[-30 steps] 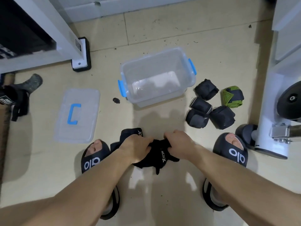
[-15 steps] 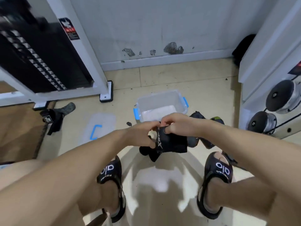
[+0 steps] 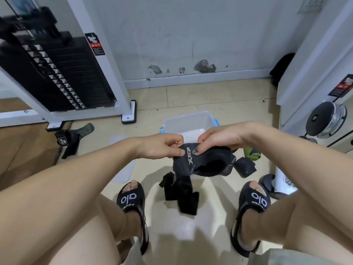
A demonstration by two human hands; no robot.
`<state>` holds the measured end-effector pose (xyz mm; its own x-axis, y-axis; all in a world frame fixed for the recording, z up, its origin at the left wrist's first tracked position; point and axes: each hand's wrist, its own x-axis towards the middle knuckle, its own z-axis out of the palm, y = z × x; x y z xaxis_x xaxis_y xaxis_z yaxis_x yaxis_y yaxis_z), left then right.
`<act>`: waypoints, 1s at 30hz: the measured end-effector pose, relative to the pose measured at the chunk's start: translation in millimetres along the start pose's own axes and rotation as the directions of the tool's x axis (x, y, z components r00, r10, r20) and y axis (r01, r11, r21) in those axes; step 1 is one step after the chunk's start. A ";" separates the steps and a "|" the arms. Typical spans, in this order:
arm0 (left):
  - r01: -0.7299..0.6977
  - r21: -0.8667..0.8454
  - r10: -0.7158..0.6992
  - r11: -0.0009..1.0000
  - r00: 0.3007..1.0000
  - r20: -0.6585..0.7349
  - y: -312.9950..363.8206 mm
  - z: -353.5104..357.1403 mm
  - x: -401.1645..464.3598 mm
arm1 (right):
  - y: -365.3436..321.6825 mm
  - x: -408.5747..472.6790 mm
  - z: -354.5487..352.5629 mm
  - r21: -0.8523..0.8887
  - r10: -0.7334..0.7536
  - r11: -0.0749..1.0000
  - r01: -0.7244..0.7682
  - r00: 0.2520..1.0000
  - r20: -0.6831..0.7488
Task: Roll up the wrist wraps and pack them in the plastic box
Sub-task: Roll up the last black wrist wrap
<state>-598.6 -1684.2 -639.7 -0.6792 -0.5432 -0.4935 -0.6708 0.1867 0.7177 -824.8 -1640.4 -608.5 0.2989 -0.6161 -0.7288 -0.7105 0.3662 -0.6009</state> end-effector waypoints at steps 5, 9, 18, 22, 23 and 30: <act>0.001 -0.087 -0.008 0.996 0.997 -0.080 8.3 -6.6 0.2 | -9.2 -2.5 -5.1 0.020 0.011 1.000 -0.011 1.000 -0.010; 0.043 -0.041 -0.047 0.998 0.993 -0.106 7.6 -8.7 3.6 | -10.7 7.2 -3.8 0.021 0.028 0.999 -0.026 0.994 -0.108; 0.086 0.013 -0.082 0.996 0.975 -0.207 5.7 -22.3 3.5 | -18.5 17.8 -7.3 0.182 -0.074 0.978 0.102 0.985 -0.155; 0.104 -0.096 -0.118 0.990 0.981 -0.151 9.1 -25.6 -1.6 | -18.8 16.7 -13.9 0.316 -0.140 0.928 0.196 0.971 -0.191; 0.105 -0.110 -0.121 0.988 0.981 -0.153 9.3 -26.1 -2.1 | -19.4 15.8 -14.9 0.342 -0.148 0.917 0.207 0.970 -0.192; -0.029 -0.346 -0.087 0.938 0.945 -0.315 19.8 -29.0 -0.2 | -30.7 -0.2 -16.2 0.758 -0.306 0.549 0.351 0.929 -0.209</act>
<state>-603.1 -1704.1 -611.2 -0.4897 -0.7875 -0.3742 -0.5062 -0.0926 0.8574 -813.4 -1662.8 -584.6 0.3619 -0.8298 -0.4248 0.1978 0.5136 -0.8349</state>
